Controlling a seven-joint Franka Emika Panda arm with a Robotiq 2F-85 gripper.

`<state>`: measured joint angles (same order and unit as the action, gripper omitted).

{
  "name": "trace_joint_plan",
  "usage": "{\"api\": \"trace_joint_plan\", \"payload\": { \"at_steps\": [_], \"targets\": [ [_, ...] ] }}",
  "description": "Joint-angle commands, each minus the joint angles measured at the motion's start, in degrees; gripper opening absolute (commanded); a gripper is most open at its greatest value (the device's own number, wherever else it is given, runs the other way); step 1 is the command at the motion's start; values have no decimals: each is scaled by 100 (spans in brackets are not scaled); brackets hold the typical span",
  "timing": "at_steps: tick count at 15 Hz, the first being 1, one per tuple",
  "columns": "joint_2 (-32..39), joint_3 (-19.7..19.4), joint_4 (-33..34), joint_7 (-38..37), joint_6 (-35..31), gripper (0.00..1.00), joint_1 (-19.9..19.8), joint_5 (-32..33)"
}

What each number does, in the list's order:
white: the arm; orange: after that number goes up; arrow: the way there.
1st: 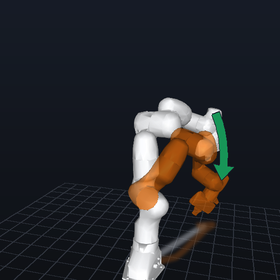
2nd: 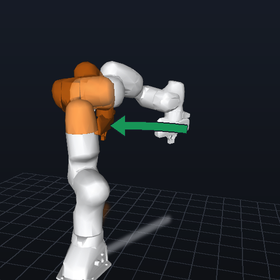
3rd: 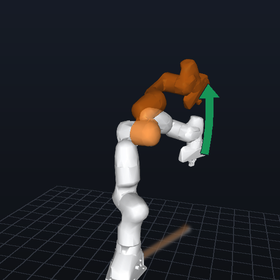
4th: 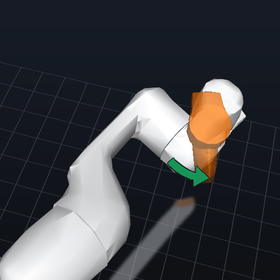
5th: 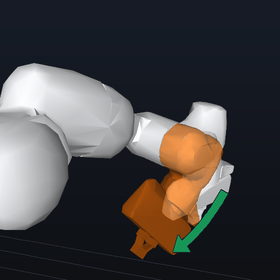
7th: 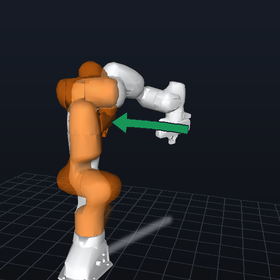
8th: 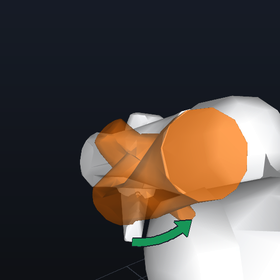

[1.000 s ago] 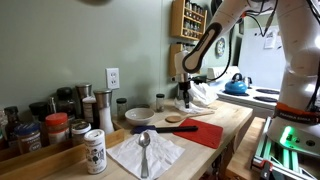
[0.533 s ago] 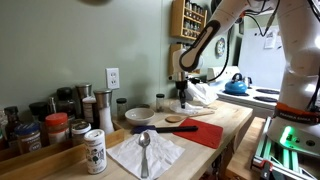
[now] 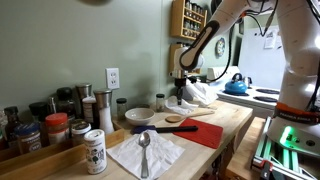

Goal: Take a tissue out of the box and use it to wipe the table

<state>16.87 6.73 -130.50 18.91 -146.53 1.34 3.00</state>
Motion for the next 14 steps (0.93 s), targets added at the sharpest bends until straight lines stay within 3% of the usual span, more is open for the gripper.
{"api": "trace_joint_plan", "payload": {
  "at_steps": [1,10,14],
  "targets": [
    [-340,60,-124,83,280,34,-94,-221],
    [-2260,-234,-224,306,2036,99,-60,-379],
    [-2767,-411,-98,473,2587,100,46,-652]
  ]
}}
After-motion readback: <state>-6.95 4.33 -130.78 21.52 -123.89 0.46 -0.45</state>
